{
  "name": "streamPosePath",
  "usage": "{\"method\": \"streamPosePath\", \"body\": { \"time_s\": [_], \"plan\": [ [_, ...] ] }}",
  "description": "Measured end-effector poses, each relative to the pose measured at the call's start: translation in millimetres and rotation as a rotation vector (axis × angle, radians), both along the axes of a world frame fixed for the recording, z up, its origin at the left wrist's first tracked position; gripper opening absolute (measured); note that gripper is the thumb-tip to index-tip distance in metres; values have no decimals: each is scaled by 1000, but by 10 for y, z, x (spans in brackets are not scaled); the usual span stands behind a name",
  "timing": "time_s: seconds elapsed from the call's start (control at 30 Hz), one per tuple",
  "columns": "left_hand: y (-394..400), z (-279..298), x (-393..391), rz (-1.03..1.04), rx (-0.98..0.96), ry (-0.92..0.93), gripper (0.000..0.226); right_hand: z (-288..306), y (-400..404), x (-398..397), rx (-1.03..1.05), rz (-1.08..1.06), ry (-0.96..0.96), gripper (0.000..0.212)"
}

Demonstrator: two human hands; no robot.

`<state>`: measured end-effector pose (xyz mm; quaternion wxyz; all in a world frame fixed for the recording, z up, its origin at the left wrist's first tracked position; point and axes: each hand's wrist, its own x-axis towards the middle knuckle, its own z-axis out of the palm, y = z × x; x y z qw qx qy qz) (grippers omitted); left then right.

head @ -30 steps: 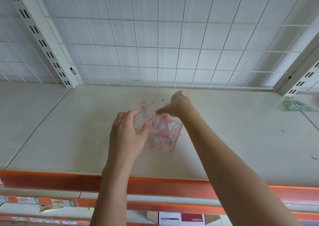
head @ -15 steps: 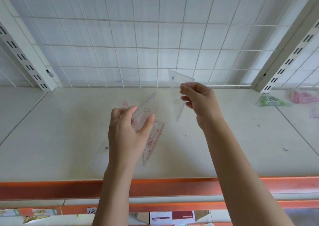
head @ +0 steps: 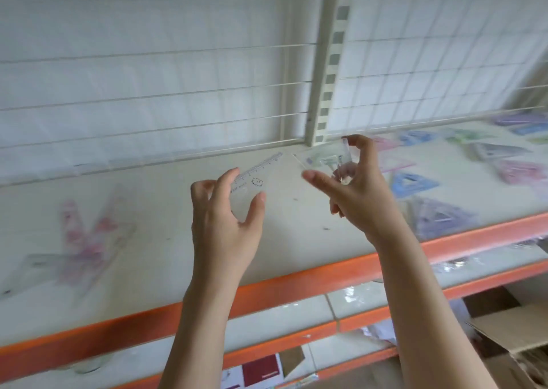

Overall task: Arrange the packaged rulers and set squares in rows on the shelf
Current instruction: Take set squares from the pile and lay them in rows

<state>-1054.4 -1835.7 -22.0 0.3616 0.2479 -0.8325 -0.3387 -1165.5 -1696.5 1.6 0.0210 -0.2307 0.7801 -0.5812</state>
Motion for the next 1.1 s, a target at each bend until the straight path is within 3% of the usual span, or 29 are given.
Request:
{"method": "streamPosePath", "body": {
  "time_s": [0.13, 0.43, 0.6, 0.9, 1.1],
  "plan": [
    [806, -2, -386, -45, 68, -12, 54, -24, 898, -267, 91, 13, 17, 73],
    [2018, -96, -932, -161, 144, -76, 62, -227, 2211, -740, 168, -27, 113, 62],
    [2236, -89, -1220, -180, 113, -92, 49, -286, 2476, -1040, 249, -9, 172, 68],
    [2371, -64, -1901, -300, 97, -149, 60, -250, 2966, -1556, 520, -117, 204, 62],
    [2674, -70, -2282, -377, 141, -159, 54, -232, 3316, -1927, 644, -153, 222, 67]
  ]
}}
